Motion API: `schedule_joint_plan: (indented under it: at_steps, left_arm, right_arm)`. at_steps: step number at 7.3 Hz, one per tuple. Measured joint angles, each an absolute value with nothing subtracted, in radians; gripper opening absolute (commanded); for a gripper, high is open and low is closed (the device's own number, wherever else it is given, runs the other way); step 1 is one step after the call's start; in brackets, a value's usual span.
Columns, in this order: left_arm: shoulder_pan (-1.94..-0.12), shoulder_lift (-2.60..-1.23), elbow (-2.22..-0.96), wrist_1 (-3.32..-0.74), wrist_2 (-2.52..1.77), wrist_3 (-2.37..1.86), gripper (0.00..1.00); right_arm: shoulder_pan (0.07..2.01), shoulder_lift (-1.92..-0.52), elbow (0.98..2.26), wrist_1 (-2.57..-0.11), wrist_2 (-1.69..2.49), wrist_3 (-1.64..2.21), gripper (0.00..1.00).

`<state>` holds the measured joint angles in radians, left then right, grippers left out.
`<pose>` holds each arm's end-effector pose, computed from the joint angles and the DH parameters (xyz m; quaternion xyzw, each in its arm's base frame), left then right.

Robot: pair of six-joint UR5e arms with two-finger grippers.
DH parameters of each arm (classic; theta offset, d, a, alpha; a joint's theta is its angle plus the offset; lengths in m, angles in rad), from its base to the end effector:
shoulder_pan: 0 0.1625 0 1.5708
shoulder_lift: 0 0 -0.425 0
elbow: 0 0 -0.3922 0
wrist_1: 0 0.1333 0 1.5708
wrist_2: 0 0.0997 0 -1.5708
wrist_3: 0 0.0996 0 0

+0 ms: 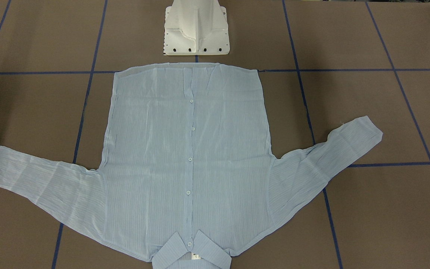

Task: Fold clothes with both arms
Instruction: 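Grasp the cuff of the sleeve nearest the right gripper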

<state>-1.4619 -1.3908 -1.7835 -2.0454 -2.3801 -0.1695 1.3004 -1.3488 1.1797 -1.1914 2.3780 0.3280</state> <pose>-0.0134 -0.4405 0.5794 0.1756 0.4094 0.0718 0.8924 -0.0990 -0.5869 0.6896 -0.0229 -0.4017 -0.0149 0.9154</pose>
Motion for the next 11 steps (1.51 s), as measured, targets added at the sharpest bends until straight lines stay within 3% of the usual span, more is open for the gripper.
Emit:
schedule_joint_plan:
  at_steps: [4, 9, 11]
  left_arm:
    - [-1.461, -1.396, -1.782, -2.046, -2.379, -0.170, 1.00]
    - [-1.461, -1.403, -1.778, -2.046, -2.378, -0.172, 1.00]
    - [-1.461, -1.407, -1.776, -2.046, -2.377, -0.171, 1.00]
  right_arm:
    - [1.277, -1.347, 1.139, -1.186, 2.377, 0.331, 0.87]
    - [1.271, -1.336, 1.123, -1.186, 2.377, 0.354, 0.77]
    - [1.270, -1.321, 1.101, -1.186, 2.375, 0.354, 0.65]
